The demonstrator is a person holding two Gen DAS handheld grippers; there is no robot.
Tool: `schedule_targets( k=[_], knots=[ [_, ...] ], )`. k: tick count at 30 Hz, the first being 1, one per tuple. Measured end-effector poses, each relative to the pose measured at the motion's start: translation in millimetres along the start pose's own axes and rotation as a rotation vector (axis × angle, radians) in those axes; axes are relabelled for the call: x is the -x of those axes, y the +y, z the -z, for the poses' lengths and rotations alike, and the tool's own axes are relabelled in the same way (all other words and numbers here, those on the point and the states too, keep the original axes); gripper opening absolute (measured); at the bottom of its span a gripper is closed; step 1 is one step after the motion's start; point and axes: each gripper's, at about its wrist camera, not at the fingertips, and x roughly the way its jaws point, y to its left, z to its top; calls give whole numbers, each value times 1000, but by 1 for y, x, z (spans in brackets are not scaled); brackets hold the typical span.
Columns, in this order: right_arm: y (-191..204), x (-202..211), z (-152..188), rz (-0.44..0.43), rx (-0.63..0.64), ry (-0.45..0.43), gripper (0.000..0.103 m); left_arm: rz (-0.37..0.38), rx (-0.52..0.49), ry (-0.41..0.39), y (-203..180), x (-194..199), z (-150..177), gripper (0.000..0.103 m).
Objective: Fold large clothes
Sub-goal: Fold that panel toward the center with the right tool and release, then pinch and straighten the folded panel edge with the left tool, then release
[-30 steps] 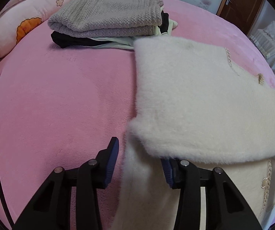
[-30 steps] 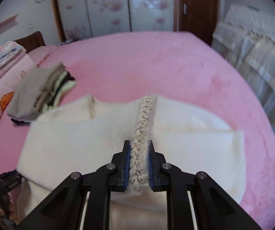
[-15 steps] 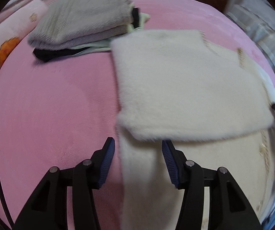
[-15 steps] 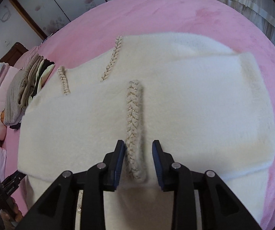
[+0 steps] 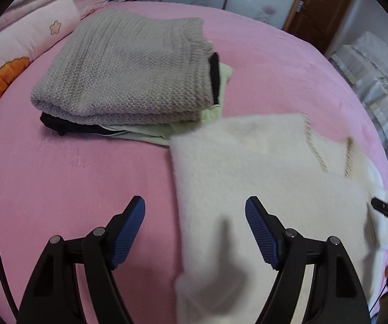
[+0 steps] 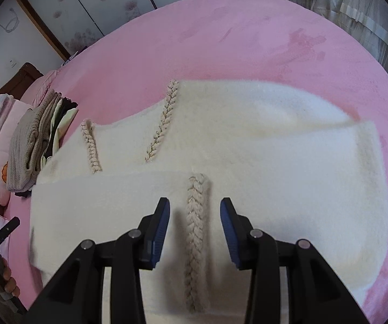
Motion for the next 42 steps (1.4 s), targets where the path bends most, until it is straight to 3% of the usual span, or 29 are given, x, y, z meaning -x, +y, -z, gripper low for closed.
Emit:
schedule_targets(
  k=[3,8,9,10,13,14,18,23,25,28,31,34,37,40,42],
  knots=[
    [3,-17,-1,-3,14,28,39,3,14,29,0,-24,-12,75],
    [12,-22,3,21,75,-13,37,-55,-20,65,-7,-58,-16,73],
    [14,-23,3,33,89,-20,32,-44,-13,52,-7,-60,-17,66],
    [17,-23,4,67,113,-31,20,-21,-3,41,-7,-61,-17,46],
    [25,-19,4,115,156,-72,13,-101,11,27,-13,-61,-21,19],
    [28,-15,2,127,161,-100,13,-117,6,16,-17,-59,-21,17],
    [35,-6,-11,151,153,-195,11,-147,2,-47,-21,-52,-19,15],
    [37,-42,-7,240,191,-118,12,-172,-6,-52,-19,-64,-12,15],
    [38,-34,-6,252,184,-118,15,-172,-23,-42,-21,-62,-13,18],
    [44,-15,-7,257,180,-131,20,-146,-33,11,-20,-48,-17,31],
    [55,17,6,247,203,-198,25,-107,-47,-14,-22,-13,-14,32],
    [79,39,29,144,242,-227,27,-18,-67,-50,-30,19,-6,32],
    [113,38,53,-8,271,-177,27,70,-75,-67,-48,41,18,32],
    [145,25,77,-109,302,-114,27,104,-45,-92,-59,47,40,32],
    [157,12,90,-132,325,-81,27,114,-18,-84,-65,42,65,32]
  ],
)
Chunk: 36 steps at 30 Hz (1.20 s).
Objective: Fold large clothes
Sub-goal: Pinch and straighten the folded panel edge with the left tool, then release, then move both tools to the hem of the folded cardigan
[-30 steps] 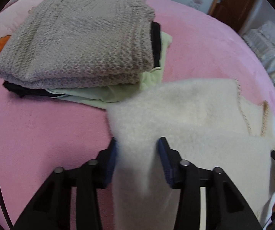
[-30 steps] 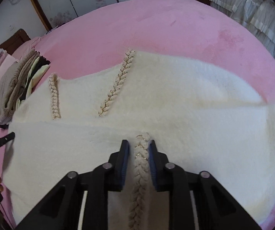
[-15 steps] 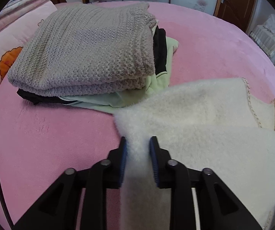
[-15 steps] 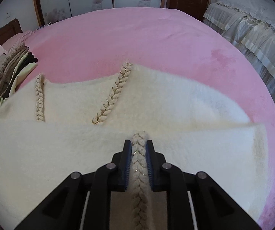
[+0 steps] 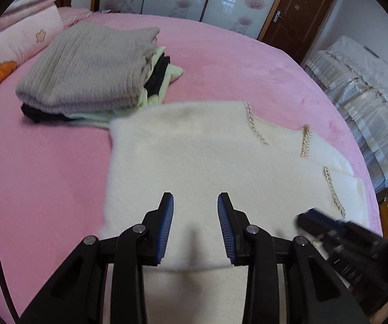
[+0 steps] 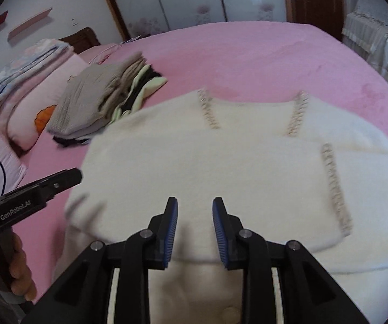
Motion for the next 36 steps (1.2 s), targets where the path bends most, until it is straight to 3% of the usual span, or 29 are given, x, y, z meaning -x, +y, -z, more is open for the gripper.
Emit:
schedule_targets(
  k=[3,5,7,13,16,18,24,27,29,31,33,36],
  knots=[
    [5,-26,15,14,14,51,26,-37,42,50,9,-25,14,32],
    [-1,-28,21,16,32,35,13,-50,47,87,19,-40,21,32],
    [-13,-23,20,55,30,25,7,-28,45,95,27,-47,26,32],
    [-111,-2,20,253,-101,-18,7,18,63,102,42,-49,23,27],
    [-156,7,24,163,-198,-19,0,37,62,103,44,-50,23,27],
    [-160,7,25,139,-211,-17,0,31,55,99,43,-54,22,27],
    [-133,1,20,256,-132,-11,3,7,54,120,36,-50,18,28],
    [-128,14,20,223,-144,5,4,0,64,136,32,-40,13,41],
    [-125,30,21,200,-155,4,5,-24,59,103,28,-23,10,67],
    [-119,49,22,194,-157,-8,5,-40,41,42,22,3,9,75],
    [-112,71,22,174,-159,-30,7,-34,27,15,16,25,8,77],
    [-102,107,26,149,-164,-71,20,-48,15,-1,7,58,10,78]
  ],
)
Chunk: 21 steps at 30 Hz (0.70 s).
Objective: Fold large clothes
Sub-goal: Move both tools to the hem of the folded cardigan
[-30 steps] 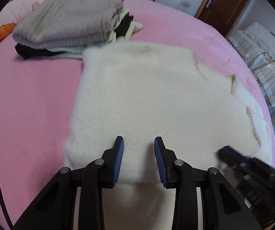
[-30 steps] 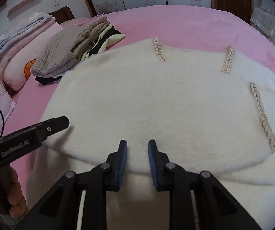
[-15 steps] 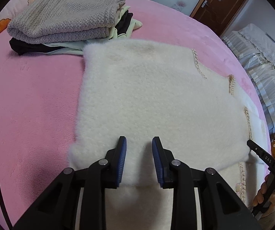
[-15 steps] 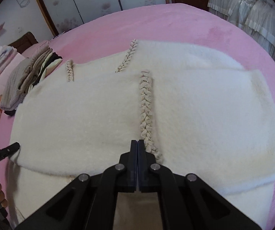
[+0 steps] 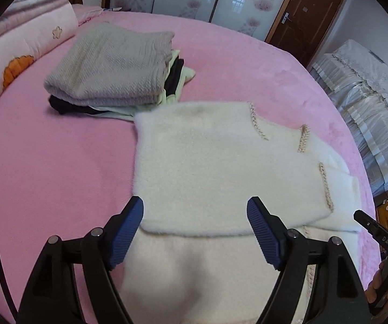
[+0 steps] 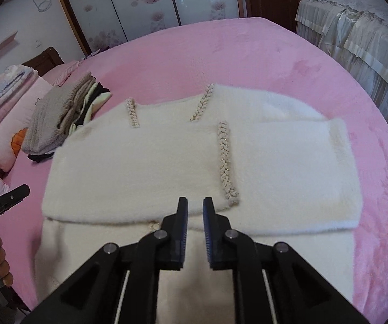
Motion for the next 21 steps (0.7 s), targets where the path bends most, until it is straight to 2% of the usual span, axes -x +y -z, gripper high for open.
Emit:
schedule_targets(
  k=[2,10,13,16,21],
  knots=[
    [4,24,5,6,14,-33,28,-23,-14,-14,-6,21,4,79],
    [12,110,35,-1,35,-95,29,-44,-60,-76,-30,109,44,80],
    [16,141,53,-5,59,-113,31,-45,-70,-102,-34,143,61,82],
    [16,171,74,-26,59,-146,38,-34,-63,-133,-34,173,80,84],
    [11,209,113,-48,77,-215,38,-13,-62,-176,-31,208,118,85]
  ],
)
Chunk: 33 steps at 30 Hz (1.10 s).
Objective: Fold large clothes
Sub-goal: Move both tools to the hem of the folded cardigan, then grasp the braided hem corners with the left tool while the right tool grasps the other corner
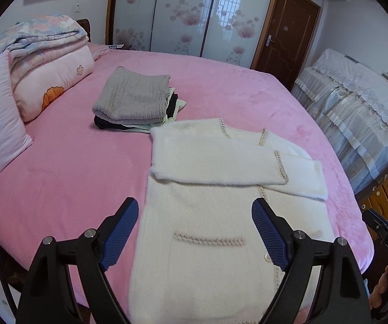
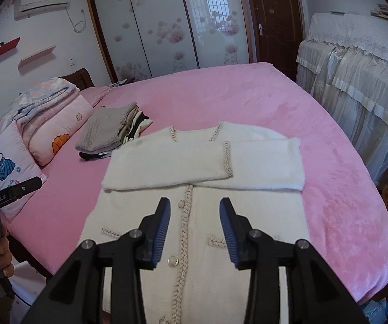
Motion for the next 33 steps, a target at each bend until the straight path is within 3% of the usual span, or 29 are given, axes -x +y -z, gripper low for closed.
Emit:
schedule_targets(
  k=[4,10,12,16,25,33],
  knots=[
    [-8,22,28,1,20,-29,39,3,-22,-21,4,12,32,85],
    [-28,29,75,79,98,-32,55,-10,-75,-2,18,-6,89,85],
    [-38,26,91,90,109,-12,60,-15,-80,37,29,-20,106,85],
    [-67,14,123,85,92,59,60,-33,-47,142,60,-52,135,85],
    [-139,-16,173,159,-22,216,60,-56,-13,291,102,-96,181,85],
    [-170,-50,204,209,-82,332,60,-33,23,342,113,-119,202,85]
  ],
)
